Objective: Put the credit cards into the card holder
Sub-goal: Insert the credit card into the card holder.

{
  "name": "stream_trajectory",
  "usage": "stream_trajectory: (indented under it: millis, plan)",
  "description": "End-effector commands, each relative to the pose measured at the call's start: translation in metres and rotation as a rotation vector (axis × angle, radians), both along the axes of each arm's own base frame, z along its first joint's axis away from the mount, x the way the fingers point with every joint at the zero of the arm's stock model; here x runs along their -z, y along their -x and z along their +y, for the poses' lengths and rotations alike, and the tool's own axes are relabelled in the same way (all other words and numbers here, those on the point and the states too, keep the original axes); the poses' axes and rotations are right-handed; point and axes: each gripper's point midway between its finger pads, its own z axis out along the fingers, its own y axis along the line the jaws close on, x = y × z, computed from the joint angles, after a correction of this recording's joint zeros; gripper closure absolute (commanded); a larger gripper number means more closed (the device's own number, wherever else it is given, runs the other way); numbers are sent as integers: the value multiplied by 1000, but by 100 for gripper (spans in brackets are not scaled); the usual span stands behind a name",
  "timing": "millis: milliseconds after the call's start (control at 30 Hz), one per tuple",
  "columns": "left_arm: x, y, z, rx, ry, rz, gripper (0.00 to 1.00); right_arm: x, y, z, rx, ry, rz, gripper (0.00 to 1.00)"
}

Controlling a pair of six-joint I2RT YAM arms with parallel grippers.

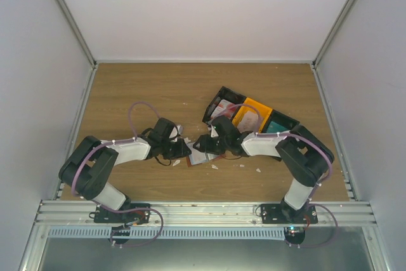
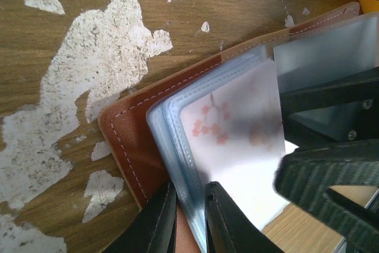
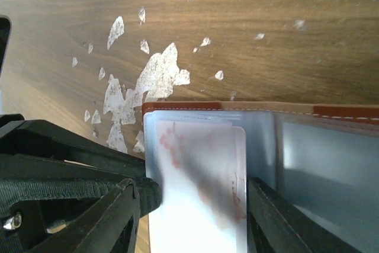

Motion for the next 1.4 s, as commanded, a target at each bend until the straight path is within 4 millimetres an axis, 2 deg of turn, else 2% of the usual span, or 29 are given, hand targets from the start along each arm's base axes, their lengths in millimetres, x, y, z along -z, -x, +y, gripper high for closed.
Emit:
stream_trajectory:
  millis: [0,67,167,333,533,900,1167,1367]
  plan:
    - [11,12,4,24,-53,50,81,-9,-7,-18,35,125,-71,46]
    - [4,9,3,25,-46,32,79,-16,-9,-23,42,151,-95,41]
    - [-5,6,0,32,-30,8,75,-25,-11,-27,33,176,-131,42]
    - [-15,4,-2,27,-11,-9,72,-17,-2,-26,-60,247,-112,60]
    - [-24,0,0,4,0,-49,71,-1,10,-27,-133,338,-100,75]
    - [-5,-10,6,-28,-51,-25,80,7,16,-30,-168,399,-94,86]
    - [6,-23,15,-48,-127,-30,83,11,18,-25,-179,388,-75,87]
    - [13,-32,10,-34,-123,-29,84,12,18,-21,-143,364,-46,88]
